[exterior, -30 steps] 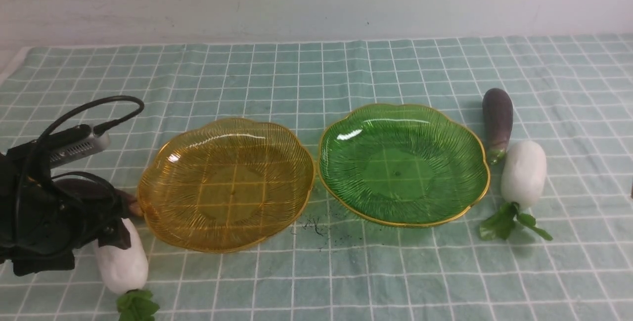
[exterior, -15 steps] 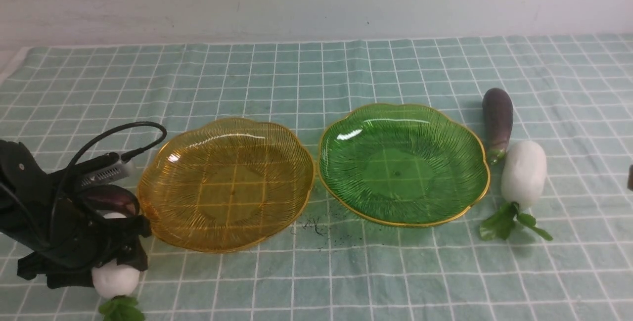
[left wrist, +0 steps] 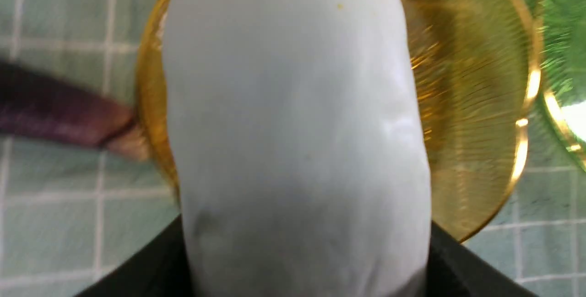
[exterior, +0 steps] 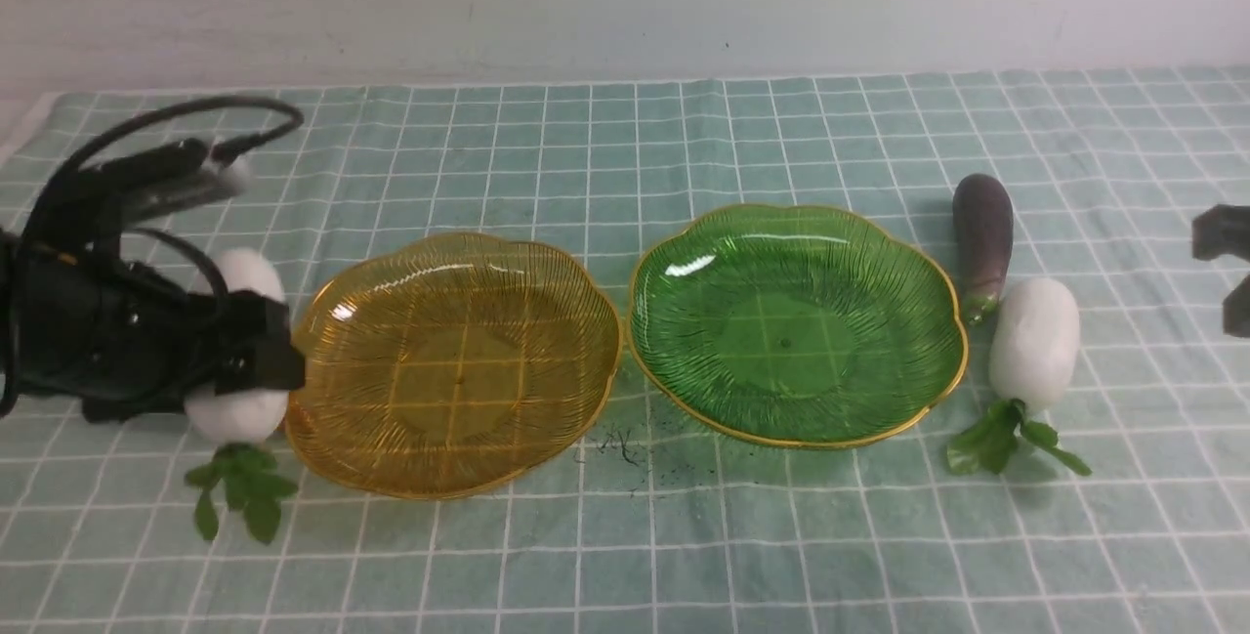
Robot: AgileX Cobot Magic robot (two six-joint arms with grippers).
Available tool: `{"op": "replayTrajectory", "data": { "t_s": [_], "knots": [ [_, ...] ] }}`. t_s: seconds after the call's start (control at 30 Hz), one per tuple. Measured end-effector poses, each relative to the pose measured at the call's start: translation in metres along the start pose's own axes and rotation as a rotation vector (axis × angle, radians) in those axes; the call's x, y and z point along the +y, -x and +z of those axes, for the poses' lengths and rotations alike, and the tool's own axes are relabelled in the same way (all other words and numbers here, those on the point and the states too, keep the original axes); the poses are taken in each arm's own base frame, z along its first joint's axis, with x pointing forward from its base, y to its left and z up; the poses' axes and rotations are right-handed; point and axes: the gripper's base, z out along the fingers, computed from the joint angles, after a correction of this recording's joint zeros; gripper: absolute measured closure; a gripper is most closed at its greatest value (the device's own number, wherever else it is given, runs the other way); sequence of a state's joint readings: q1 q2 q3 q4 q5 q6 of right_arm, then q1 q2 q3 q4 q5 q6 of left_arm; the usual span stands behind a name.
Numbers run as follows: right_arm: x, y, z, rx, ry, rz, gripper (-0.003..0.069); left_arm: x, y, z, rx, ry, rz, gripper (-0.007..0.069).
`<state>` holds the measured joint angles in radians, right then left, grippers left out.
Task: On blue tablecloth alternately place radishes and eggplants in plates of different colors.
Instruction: 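Pick up the white radish and place it in the left plate, then place the white radish onto the plate beside the other radish with the right gripper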
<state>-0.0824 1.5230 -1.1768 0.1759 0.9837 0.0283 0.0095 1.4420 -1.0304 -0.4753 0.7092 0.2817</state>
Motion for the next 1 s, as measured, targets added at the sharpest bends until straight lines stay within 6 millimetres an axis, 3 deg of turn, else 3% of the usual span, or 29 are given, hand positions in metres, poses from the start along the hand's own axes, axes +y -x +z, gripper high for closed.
{"op": "replayTrajectory", "data": {
  "t_s": [0.17,0.23,0.43,0.53,0.67,0.77,0.8,0.93,1.0],
  "knots": [
    [0.004,0.021,0.040,0.035,0.058,0.012,0.0466,-0.017,0.022,0.024,0.013,-0.054,0.070,0.0160],
    [0.006,0.030,0.052,0.037,0.092,0.024,0.0378,-0.018,0.029,0.037,0.027,-0.059,0.075,0.0160],
    [0.004,0.044,0.106,0.087,0.115,0.045,0.0077,-0.005,0.035,0.092,0.108,-0.042,0.045,0.0160],
    [0.003,0.044,0.129,0.130,0.123,0.062,-0.0005,0.003,0.029,0.116,0.165,-0.036,0.025,0.0160],
    [0.000,0.040,0.147,0.173,0.122,0.064,0.0023,0.007,0.024,0.127,0.197,-0.033,0.014,0.0098],
    [-0.001,0.039,0.149,0.180,0.110,0.054,0.0183,0.005,0.028,0.125,0.193,-0.042,0.012,0.0043],
    [-0.002,0.040,0.149,0.179,0.102,0.051,0.0206,0.004,0.029,0.124,0.197,-0.048,0.014,0.0037],
    [-0.005,0.043,0.141,0.185,0.076,0.037,0.0192,0.001,0.038,0.116,0.221,-0.074,0.021,0.0034],
    [-0.005,0.049,0.123,0.173,0.081,0.041,0.0192,0.003,0.045,0.110,0.233,-0.082,0.008,0.0053]
  ]
}}
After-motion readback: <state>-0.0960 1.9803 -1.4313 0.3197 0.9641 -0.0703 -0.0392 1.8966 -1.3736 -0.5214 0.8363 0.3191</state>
